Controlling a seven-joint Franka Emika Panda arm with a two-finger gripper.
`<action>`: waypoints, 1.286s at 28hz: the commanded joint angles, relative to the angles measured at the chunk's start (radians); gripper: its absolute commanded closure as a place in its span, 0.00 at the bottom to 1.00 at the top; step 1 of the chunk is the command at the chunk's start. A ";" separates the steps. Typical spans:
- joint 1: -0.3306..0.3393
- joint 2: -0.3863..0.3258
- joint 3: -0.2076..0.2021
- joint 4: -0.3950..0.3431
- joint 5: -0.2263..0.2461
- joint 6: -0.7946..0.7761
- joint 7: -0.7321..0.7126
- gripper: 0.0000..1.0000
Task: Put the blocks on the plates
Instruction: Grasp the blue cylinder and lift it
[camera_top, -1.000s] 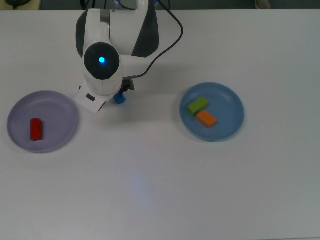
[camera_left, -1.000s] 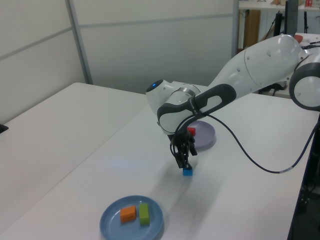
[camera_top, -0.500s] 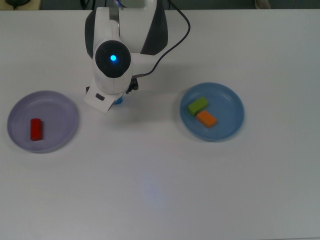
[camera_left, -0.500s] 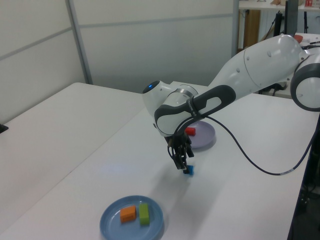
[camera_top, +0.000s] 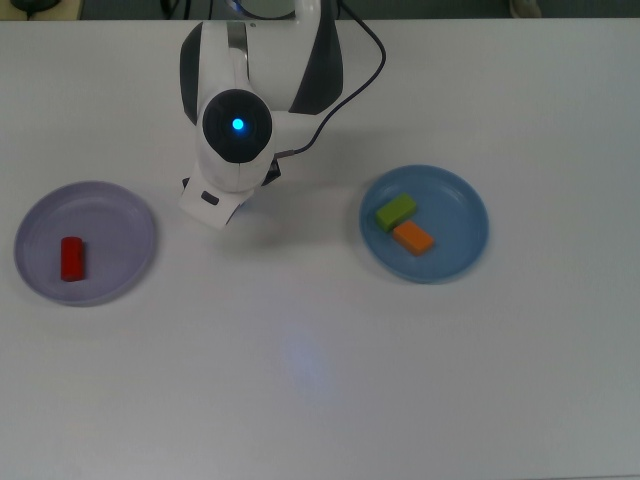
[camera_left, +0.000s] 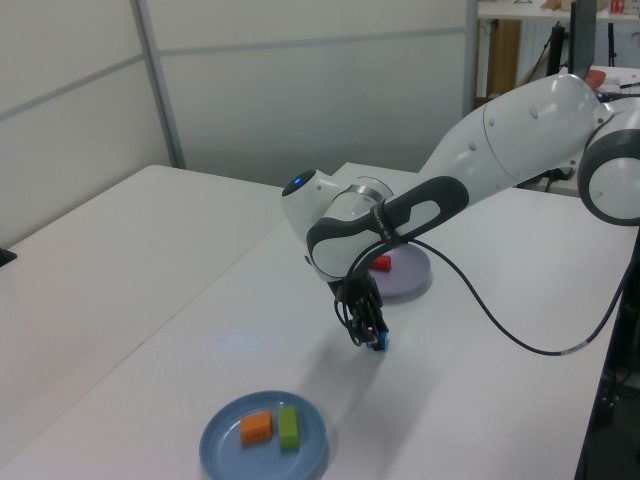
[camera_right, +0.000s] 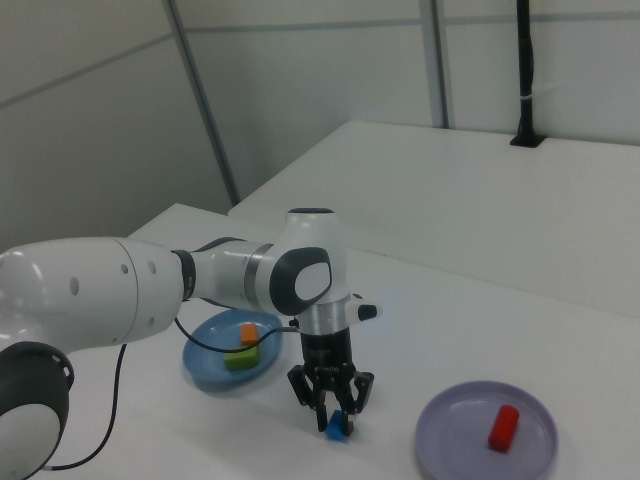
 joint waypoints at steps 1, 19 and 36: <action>0.011 -0.011 -0.010 -0.011 -0.009 -0.002 -0.003 0.54; -0.135 -0.103 -0.028 0.087 0.011 -0.011 -0.020 0.54; -0.050 -0.069 0.001 0.028 0.054 -0.011 -0.026 0.00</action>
